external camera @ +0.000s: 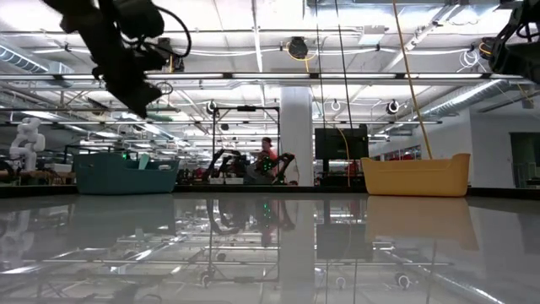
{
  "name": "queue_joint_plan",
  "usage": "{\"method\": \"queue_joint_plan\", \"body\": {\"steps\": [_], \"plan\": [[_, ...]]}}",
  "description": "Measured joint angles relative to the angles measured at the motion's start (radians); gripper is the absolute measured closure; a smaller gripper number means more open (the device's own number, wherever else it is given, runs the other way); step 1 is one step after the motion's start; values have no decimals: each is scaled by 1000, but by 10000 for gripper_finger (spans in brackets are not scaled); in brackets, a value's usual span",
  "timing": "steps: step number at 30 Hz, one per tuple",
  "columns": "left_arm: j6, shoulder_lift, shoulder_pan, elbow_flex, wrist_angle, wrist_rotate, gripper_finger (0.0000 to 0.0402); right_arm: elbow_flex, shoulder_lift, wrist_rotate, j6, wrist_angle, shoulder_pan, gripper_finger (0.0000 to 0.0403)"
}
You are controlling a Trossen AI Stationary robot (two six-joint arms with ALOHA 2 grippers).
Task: Sort silverware by color (type)
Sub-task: Put the green spoon into the blue bin, then return to Home Position
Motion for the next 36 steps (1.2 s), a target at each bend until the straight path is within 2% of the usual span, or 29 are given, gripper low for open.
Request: {"method": "queue_joint_plan", "body": {"steps": [4, 12, 17, 26, 31, 36], "plan": [[177, 14, 122, -43, 131, 136, 357, 0, -18, -3, -2, -11, 0, 401], [266, 38, 329, -118, 265, 383, 342, 0, -25, -10, -10, -17, 0, 401], [278, 100, 372, -119, 266, 394, 338, 0, -27, -31, -33, -19, 0, 401], [281, 234, 378, -119, 265, 395, 330, 0, -27, -32, -47, -18, 0, 401], [211, 239, 377, -117, 263, 391, 281, 0, -29, -34, -29, -37, 0, 401], [141, 187, 348, -117, 253, 363, 222, 0, -47, -34, 57, -102, 0, 401]]}}
